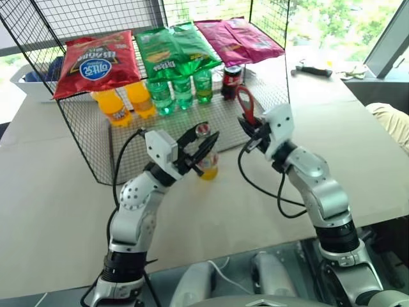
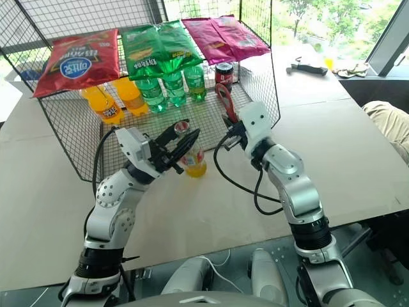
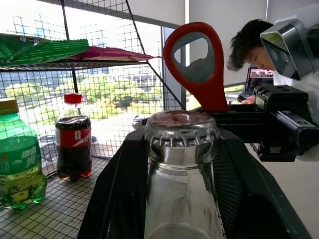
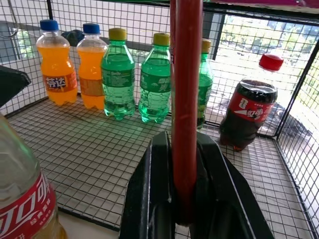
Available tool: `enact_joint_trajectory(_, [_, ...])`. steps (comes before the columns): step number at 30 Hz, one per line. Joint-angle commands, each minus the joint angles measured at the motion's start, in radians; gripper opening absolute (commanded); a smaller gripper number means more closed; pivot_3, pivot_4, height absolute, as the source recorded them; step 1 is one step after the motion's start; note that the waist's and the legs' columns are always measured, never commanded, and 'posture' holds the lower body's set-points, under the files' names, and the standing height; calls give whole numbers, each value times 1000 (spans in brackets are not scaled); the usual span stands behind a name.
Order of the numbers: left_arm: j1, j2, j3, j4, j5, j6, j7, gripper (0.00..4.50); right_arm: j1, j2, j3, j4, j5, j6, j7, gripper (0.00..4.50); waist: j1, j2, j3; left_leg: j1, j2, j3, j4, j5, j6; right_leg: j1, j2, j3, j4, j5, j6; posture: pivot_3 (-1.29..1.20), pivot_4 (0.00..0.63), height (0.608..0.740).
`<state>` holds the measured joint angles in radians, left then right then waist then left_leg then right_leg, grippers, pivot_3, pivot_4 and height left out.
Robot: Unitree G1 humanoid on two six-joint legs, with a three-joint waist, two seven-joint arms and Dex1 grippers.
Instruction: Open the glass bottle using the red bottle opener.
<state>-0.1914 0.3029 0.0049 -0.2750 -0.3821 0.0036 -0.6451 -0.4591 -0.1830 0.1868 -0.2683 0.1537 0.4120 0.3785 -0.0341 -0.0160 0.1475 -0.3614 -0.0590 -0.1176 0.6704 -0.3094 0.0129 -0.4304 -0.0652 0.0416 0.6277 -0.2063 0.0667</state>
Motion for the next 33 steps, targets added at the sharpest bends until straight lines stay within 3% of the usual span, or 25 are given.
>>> enact_joint_trajectory(1, [29, 35, -6, 15, 43, 28, 8, 1244, -24, -15, 41, -13, -41, -58, 27, 0, 0, 0, 0, 0, 0, 0, 0, 0, 0, 0, 0, 0, 0, 0, 0, 0, 150, 740])
enact_joint_trajectory(10, [30, 46, -14, 25, 42, 38, 26, 1244, -28, -7, 64, 7, -75, -99, 42, 0, -1, 0, -2, 2, 1, 0, 0, 1, -1, 2, 1, 0, 1, 0, 0, 0, 150, 740])
enact_joint_trajectory(12, [30, 42, -12, 23, 35, 36, 30, 2227, -25, -6, 62, 6, -77, -101, 44, 0, -1, 1, -3, 2, 1, 0, 0, 1, -1, 2, 1, 0, 1, 0, 0, 0, 150, 740])
enact_joint_trajectory(13, [29, 38, -11, 22, 31, 34, 30, 2404, -24, -6, 61, 6, -78, -101, 45, 0, -2, 1, -3, 2, 1, 0, 0, 1, -1, 2, 1, 0, 1, 0, 0, 0, 150, 740])
enact_joint_trajectory(15, [27, 24, 0, 19, 19, 34, 38, 3277, -22, -6, 60, 6, -81, -101, 46, 0, -2, 1, -2, 1, 0, 0, 0, 1, -1, 1, 1, 0, 1, 0, 0, 0, 150, 740])
enact_joint_trajectory(33, [14, 9, 25, -26, -38, 36, 34, 3277, -8, -3, 61, 15, -90, -103, 54, 0, 1, 1, -2, -1, 1, -1, 0, 1, -1, 0, 0, -1, -1, 0, 0, 0, 150, 740])
